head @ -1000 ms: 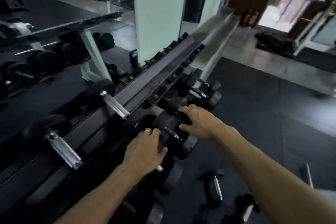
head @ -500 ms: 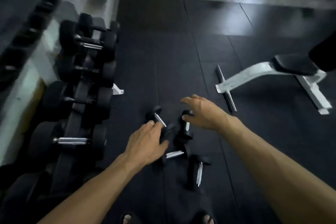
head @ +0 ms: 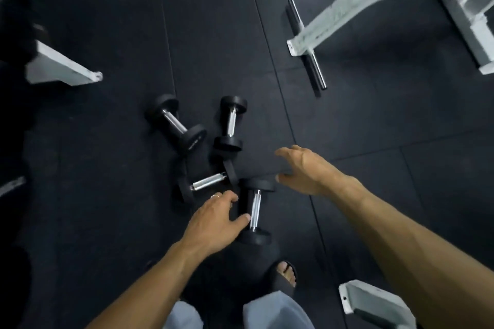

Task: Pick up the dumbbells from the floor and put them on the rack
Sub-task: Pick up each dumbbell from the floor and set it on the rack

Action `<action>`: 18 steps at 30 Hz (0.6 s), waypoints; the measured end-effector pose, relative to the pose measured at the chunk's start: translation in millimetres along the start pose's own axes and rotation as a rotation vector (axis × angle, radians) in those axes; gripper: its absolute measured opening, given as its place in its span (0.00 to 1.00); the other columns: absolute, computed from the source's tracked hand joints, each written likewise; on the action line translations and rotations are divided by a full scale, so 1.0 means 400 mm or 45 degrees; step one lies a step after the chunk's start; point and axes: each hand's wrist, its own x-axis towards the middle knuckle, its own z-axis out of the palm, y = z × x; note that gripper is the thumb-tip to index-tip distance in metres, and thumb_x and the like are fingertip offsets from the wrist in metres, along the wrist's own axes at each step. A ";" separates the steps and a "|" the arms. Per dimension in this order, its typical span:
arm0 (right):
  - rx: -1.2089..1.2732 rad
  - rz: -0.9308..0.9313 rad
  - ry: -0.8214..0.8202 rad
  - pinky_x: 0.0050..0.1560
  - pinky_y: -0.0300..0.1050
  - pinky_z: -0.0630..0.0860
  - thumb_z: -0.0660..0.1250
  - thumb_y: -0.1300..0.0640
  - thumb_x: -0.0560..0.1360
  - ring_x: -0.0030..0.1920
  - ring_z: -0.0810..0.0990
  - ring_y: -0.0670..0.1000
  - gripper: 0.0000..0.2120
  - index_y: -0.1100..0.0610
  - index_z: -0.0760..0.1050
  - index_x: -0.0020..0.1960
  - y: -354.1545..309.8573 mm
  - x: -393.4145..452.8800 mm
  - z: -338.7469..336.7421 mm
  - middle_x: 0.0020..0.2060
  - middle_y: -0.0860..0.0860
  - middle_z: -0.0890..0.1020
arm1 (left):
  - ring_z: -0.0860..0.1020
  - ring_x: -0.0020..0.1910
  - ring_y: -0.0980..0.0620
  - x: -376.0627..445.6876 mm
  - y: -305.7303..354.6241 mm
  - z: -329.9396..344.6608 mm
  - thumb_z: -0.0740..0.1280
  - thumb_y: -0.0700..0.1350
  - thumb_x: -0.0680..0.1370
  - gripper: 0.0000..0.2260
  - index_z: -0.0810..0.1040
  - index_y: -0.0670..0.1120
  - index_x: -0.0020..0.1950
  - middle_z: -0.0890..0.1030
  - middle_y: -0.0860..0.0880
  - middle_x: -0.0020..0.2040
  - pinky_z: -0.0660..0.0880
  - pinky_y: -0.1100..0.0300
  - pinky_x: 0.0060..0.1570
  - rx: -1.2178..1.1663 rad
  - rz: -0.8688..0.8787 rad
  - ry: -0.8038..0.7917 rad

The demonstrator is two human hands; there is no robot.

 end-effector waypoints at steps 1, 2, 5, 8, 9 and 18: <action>0.012 0.012 -0.010 0.59 0.49 0.72 0.65 0.48 0.77 0.64 0.74 0.58 0.31 0.53 0.58 0.76 0.030 0.034 0.040 0.67 0.55 0.70 | 0.76 0.61 0.53 0.041 -0.017 0.042 0.67 0.58 0.75 0.24 0.70 0.52 0.68 0.76 0.51 0.63 0.74 0.54 0.61 -0.071 -0.031 -0.011; 0.023 0.024 -0.025 0.59 0.49 0.72 0.65 0.48 0.77 0.65 0.73 0.58 0.31 0.52 0.58 0.76 0.056 0.070 0.081 0.68 0.55 0.70 | 0.76 0.60 0.53 0.083 -0.038 0.085 0.68 0.58 0.75 0.24 0.69 0.52 0.68 0.76 0.51 0.63 0.74 0.54 0.61 -0.140 -0.067 -0.022; 0.056 0.061 -0.070 0.61 0.49 0.72 0.65 0.47 0.77 0.66 0.73 0.57 0.31 0.52 0.58 0.76 0.127 0.178 0.216 0.69 0.55 0.69 | 0.76 0.58 0.53 0.212 -0.117 0.210 0.69 0.56 0.75 0.26 0.67 0.52 0.71 0.75 0.50 0.63 0.74 0.56 0.60 -0.280 -0.145 -0.111; 0.137 0.108 -0.076 0.64 0.51 0.71 0.66 0.47 0.77 0.68 0.71 0.58 0.32 0.52 0.58 0.76 0.188 0.283 0.356 0.69 0.55 0.69 | 0.76 0.57 0.54 0.351 -0.213 0.323 0.70 0.56 0.75 0.30 0.64 0.52 0.73 0.73 0.50 0.65 0.73 0.59 0.56 -0.349 -0.196 -0.219; 0.171 0.116 -0.057 0.65 0.52 0.71 0.66 0.46 0.76 0.68 0.70 0.57 0.32 0.52 0.59 0.76 0.203 0.315 0.397 0.69 0.55 0.69 | 0.75 0.57 0.54 0.393 -0.243 0.355 0.70 0.56 0.75 0.30 0.63 0.52 0.73 0.73 0.50 0.65 0.72 0.60 0.55 -0.385 -0.213 -0.237; 0.380 0.087 0.043 0.65 0.46 0.68 0.73 0.43 0.70 0.68 0.70 0.53 0.38 0.51 0.62 0.75 0.281 0.529 0.648 0.67 0.52 0.72 | 0.78 0.54 0.54 0.649 -0.382 0.590 0.76 0.45 0.72 0.30 0.65 0.49 0.69 0.75 0.50 0.57 0.76 0.68 0.49 -0.701 -0.243 -0.439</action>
